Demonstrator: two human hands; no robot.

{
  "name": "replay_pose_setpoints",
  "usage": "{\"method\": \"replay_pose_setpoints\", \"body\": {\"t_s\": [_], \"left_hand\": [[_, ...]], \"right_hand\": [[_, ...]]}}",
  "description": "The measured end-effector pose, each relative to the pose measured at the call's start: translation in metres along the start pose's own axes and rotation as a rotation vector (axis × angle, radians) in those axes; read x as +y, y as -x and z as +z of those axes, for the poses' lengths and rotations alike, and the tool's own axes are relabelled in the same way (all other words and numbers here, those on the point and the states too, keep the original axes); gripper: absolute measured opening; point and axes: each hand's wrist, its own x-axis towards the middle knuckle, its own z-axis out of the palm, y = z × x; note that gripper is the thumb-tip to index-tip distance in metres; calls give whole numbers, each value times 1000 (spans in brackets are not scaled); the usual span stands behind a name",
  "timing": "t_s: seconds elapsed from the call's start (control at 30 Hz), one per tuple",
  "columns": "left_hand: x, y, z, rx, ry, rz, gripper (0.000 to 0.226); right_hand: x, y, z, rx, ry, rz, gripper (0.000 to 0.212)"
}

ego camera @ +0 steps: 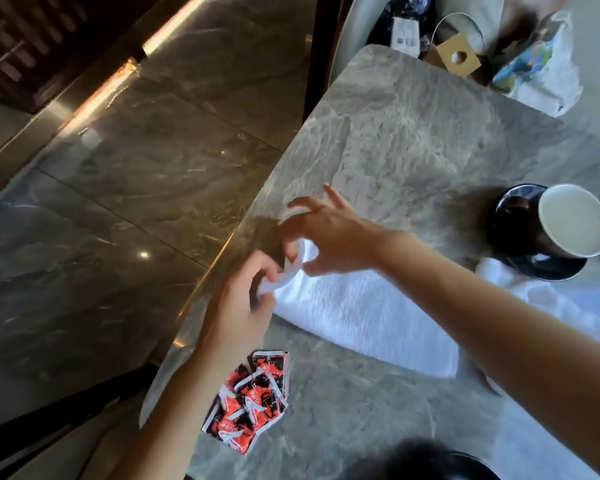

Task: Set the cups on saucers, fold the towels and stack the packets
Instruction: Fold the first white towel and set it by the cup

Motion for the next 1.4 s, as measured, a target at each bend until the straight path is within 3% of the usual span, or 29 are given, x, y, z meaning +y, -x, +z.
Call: {"method": "replay_pose_setpoints", "body": {"t_s": [0.1,0.2,0.37,0.47,0.6,0.77,0.87,0.97,1.03,1.17,1.27,1.33,1.4], "left_hand": [[7,-17,-2,-32,284,-40,37],[11,-32,3,107,554,-191,34],[27,-72,18,114,705,-286,23],[59,-108,14,155,723,-154,23],[119,-143,2,154,629,142,21],[172,-153,-18,140,651,344,20],[185,-145,-33,-12,749,390,17],[178,-130,-51,-234,830,363,11],[161,-116,-54,-381,812,289,10],[93,-71,-21,-448,715,-153,21],[45,-30,-3,-526,602,-479,24],[20,-6,-2,-606,557,-632,29],[3,14,-4,-742,498,-677,29]], "right_hand": [[16,7,-7,155,42,19,12],[37,19,-12,233,-12,96,14],[69,35,-27,398,-50,222,8],[82,50,-54,672,-146,311,3],[85,76,-104,1043,-441,259,12],[68,101,-140,1241,-813,94,13],[53,121,-151,1141,-1052,-122,11],[42,140,-147,866,-1187,-310,13],[36,146,-129,652,-1241,-333,10],[33,145,-55,333,-1180,-93,13],[29,147,9,92,-1293,80,21],[22,151,46,-21,-1365,155,22],[14,155,76,-87,-1430,193,21]]}}
